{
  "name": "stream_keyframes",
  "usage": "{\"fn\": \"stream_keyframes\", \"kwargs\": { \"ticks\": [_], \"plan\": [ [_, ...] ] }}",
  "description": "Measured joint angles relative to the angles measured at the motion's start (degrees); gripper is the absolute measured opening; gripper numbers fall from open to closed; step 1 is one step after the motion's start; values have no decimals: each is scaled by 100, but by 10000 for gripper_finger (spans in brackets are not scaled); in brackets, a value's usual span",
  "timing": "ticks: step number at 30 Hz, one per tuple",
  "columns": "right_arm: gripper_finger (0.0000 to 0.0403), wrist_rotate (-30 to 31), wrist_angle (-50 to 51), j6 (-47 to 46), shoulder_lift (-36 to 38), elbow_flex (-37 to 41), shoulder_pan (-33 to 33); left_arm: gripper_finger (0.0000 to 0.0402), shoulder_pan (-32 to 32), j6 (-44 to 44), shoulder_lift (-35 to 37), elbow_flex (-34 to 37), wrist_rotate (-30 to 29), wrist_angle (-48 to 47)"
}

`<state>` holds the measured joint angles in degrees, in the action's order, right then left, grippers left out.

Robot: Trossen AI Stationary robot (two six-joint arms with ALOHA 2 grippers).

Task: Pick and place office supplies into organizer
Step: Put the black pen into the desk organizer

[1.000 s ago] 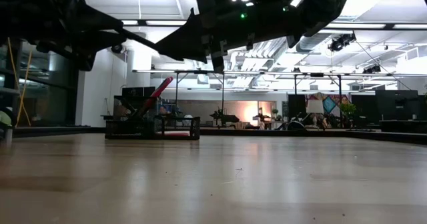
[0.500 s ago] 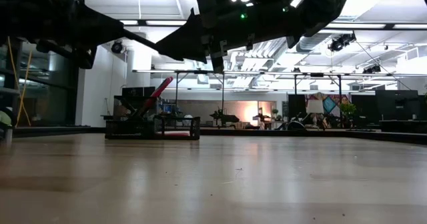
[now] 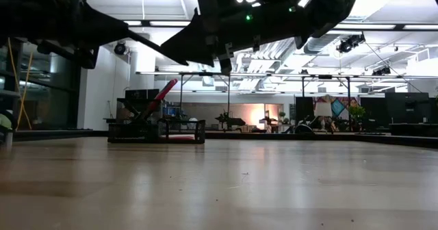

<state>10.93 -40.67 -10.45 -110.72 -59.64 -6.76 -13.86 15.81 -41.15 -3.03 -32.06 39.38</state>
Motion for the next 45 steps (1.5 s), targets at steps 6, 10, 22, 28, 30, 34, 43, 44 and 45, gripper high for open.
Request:
{"fn": "stream_keyframes", "kwargs": {
  "ticks": [6, 10, 22, 28, 30, 34, 43, 44, 45],
  "plan": [
    [131, 159, 175, -9, 0, 0, 0, 18, 1, -61, 0, 0, -131, 41],
    [151, 367, 582, -26, 0, 0, -1, 19, 1, -103, 0, 0, -242, 45],
    [158, 763, 2710, -1075, 0, 2, -29, 21, 0, -859, 17, -26, -1633, 109],
    [145, 1271, 3351, -1370, 0, 2, -330, 21, -1, -1739, 20, -490, -2087, 82],
    [141, 1509, 3461, -1369, 0, 2, -443, 21, -3, -1998, 22, -748, -2250, -166],
    [138, 1715, 3544, -1371, 0, 2, -616, 21, -3, -1762, 20, -1521, -2590, -1744],
    [140, 1721, 3585, -1353, 0, 2, -811, 21, 3, 369, 10, -3158, -3253, -5809],
    [140, 1721, 3585, -1353, 0, 2, -811, 21, 3, 507, 11, -3254, -3337, -6019],
    [140, 1721, 3585, -1353, 0, 2, -811, 21, 3, 594, 11, -3327, -3389, -6156]
  ]
}}
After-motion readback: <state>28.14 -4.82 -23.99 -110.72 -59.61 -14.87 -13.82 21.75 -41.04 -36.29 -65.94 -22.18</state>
